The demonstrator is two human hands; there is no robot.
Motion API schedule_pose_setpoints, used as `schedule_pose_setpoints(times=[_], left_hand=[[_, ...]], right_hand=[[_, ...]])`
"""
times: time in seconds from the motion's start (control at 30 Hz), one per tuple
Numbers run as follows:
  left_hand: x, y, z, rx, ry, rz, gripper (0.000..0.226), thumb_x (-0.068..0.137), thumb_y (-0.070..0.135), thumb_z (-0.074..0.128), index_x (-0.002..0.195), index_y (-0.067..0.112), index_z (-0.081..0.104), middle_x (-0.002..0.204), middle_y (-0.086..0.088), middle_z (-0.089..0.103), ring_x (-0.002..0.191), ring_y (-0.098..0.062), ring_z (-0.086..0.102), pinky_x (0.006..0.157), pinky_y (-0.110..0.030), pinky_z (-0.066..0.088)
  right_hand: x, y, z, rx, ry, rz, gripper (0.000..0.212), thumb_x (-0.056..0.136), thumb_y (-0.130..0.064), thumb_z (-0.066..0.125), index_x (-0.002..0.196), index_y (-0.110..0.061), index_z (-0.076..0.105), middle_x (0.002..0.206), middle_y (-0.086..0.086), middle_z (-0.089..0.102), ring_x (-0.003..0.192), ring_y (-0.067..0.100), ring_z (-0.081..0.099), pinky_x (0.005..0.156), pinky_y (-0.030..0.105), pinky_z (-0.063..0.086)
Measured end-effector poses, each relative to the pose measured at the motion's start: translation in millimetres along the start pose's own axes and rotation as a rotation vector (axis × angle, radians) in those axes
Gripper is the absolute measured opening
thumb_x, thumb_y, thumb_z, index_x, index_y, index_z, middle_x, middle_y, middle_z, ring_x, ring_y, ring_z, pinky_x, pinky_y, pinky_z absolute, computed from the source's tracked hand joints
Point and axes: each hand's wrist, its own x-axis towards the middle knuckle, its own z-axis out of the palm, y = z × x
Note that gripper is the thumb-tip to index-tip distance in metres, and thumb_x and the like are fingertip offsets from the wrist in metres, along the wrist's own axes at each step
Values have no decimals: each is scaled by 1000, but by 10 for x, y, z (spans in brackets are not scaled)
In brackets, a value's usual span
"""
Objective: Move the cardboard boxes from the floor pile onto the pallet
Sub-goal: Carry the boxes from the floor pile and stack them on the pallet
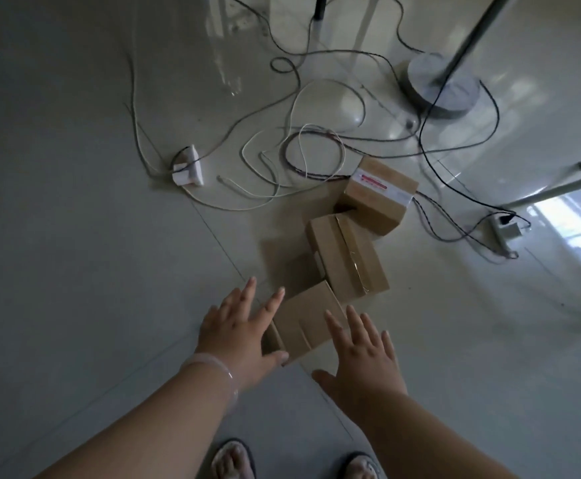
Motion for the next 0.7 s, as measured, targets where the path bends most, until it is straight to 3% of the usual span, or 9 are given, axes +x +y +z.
schedule_pose_setpoints(times=[0.17, 0.47, 0.6, 0.7], left_hand=[[909, 121, 556, 88, -41, 15, 91, 88, 69, 47, 142, 56, -24, 159, 4, -29, 150, -24, -9, 119, -46, 5], [1801, 145, 1620, 84, -196, -4, 85, 88, 66, 50, 143, 60, -15, 160, 10, -24, 149, -29, -3, 115, -52, 17], [1699, 88, 1836, 96, 1, -79, 89, 85, 66, 53, 140, 62, -17, 158, 0, 11, 138, -28, 22, 105, -46, 32], [1613, 104, 1902, 18, 1, -117, 94, 83, 67, 57, 138, 64, -18, 144, -1, 29, 122, -26, 35, 97, -40, 39]], right_hand=[[641, 432, 577, 49, -29, 43, 91, 92, -67, 45, 153, -40, -18, 162, 1, -25, 149, 25, -21, 121, 48, -8], [1432, 758, 1508, 203, -33, 49, 84, 90, -74, 37, 154, -45, -9, 160, -4, -31, 150, 22, -20, 120, 44, -3], [1642, 791, 1534, 123, -2, -32, 88, 90, -67, 47, 150, -49, -15, 154, -3, -42, 146, 24, -29, 120, 47, 2], [1672, 808, 1505, 72, 31, -39, 94, 89, -63, 55, 147, -54, -18, 149, -1, -49, 145, 31, -31, 120, 51, 7]])
